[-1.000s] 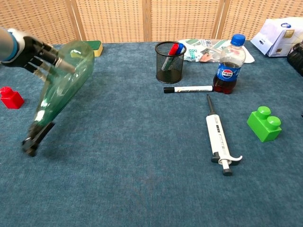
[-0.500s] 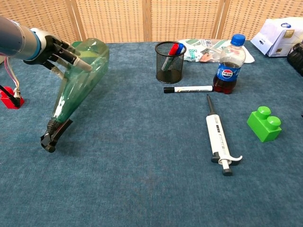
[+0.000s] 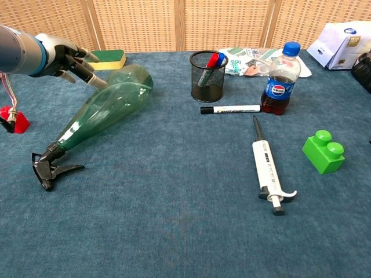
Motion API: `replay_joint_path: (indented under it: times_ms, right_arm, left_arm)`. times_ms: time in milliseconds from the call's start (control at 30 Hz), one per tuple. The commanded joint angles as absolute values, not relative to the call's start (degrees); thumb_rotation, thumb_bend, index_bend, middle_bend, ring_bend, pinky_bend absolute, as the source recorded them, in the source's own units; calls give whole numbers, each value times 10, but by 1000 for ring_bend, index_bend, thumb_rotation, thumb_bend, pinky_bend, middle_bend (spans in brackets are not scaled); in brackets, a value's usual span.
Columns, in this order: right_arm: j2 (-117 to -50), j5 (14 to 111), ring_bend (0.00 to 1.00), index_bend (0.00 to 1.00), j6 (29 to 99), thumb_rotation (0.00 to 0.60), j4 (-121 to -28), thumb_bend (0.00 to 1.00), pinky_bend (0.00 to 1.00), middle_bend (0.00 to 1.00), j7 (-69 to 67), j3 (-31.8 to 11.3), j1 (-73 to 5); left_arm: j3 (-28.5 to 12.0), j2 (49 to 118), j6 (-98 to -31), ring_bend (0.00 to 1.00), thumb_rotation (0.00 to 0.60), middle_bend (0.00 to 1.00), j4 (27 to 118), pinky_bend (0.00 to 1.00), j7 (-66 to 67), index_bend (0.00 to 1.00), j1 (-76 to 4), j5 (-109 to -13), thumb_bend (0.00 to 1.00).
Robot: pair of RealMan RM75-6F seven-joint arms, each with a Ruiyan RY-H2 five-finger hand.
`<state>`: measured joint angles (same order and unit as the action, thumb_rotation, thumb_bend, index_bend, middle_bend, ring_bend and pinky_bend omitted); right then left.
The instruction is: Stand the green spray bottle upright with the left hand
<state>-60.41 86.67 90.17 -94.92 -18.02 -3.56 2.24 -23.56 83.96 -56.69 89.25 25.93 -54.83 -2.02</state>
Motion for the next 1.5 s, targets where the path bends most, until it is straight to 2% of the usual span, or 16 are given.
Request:
replay_joint_path:
  times_ms: [33,233,300,400,567,800,1033,1167,1500]
  right_arm:
    - [-604,867,60,215,902,600,-950,573,141,219,-179,-35,23]
    - [-604,868,60,214,905,600,-952,573,141,219,-178,-35,24]
    - [-603,868,60,214,904,600,-954,573,141,219,-175,-36,24]
    - [-602,869,60,214,903,600,-957,575,141,219,-171,-36,22]
    - [-601,868,59,214,899,600,-964,573,141,219,-163,-38,19]
    - [-599,867,60,215,892,600,-978,572,141,219,-148,-39,13]
    - [-600,871,59,215,886,600,-994,573,141,219,-130,-40,6]
    - [-600,870,60,215,887,600,-1002,574,141,219,-121,-40,6]
    - [-591,872,60,214,898,600,-1027,574,141,220,-110,-39,12]
  left_arm:
    - [-209,828,-566,0,600,0,904,8,264,0,-540,-108,359]
    - [-151,785,-553,0,600,0,926,0,246,0,-505,-343,360]
    - [-113,752,-533,0,600,0,928,0,224,0,-489,-488,360]
    - [-85,719,-506,0,600,0,914,0,167,0,-475,-617,354]
    - [-40,680,-485,0,600,0,890,0,67,0,-465,-772,334]
    - [17,652,-524,0,600,0,859,0,4,0,-445,-909,276]
    - [41,656,-573,0,600,0,807,0,42,0,-427,-975,239]
    - [50,672,-594,0,600,0,767,0,59,0,-423,-1006,239]
    - [67,781,-686,0,600,0,581,0,53,0,-417,-1089,239]
